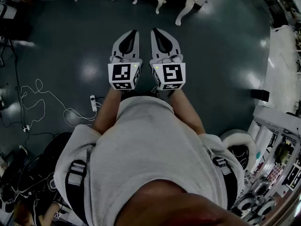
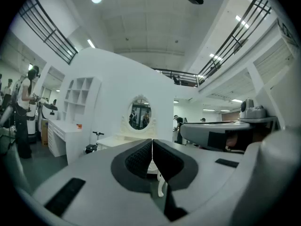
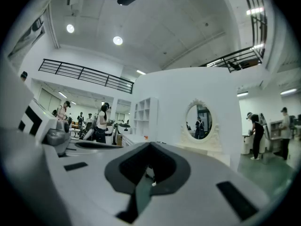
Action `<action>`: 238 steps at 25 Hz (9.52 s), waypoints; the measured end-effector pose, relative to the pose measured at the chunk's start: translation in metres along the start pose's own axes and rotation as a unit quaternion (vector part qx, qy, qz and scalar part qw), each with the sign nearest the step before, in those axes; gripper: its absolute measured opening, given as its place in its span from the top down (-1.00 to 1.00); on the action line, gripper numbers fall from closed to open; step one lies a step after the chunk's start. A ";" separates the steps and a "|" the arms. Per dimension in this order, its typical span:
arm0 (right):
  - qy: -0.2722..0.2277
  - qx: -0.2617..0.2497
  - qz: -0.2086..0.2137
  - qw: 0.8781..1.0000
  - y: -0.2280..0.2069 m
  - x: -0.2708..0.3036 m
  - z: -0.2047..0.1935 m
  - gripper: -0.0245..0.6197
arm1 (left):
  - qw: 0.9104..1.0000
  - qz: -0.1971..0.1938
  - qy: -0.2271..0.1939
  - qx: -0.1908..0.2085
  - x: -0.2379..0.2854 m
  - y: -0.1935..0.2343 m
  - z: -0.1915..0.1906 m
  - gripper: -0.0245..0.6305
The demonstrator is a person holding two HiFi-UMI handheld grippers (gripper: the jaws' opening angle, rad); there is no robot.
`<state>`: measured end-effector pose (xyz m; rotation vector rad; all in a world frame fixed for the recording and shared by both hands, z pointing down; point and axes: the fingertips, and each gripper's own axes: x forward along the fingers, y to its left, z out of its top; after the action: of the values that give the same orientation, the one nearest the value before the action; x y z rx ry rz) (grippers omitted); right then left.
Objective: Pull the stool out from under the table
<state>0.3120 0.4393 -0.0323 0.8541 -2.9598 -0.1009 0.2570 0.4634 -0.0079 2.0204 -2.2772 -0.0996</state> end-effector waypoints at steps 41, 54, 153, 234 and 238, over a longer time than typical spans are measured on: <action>0.065 0.086 -0.047 0.993 -0.009 0.186 -0.090 0.88 | 0.995 0.015 0.084 -0.060 0.075 0.167 -0.077 0.89; 0.072 0.116 -0.073 0.988 -0.149 0.318 -0.093 0.88 | 0.993 -0.002 0.111 -0.037 0.262 0.189 -0.068 0.89; 0.505 -0.299 -0.140 0.798 -0.443 0.580 -0.762 0.17 | 0.731 -0.192 0.273 0.596 0.805 0.437 -0.658 0.19; 0.473 0.274 -0.162 0.821 -0.338 0.535 -0.764 0.07 | 0.776 -0.187 0.484 0.358 0.718 0.471 -0.657 0.64; 0.481 0.270 -0.157 0.819 -0.336 0.528 -0.765 0.07 | 0.778 -0.185 0.488 0.350 0.704 0.469 -0.658 0.65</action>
<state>0.1018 -0.1615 0.7238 1.0124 -1.8608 0.9096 -0.2123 -0.1693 0.7184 1.9575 -1.2721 1.5704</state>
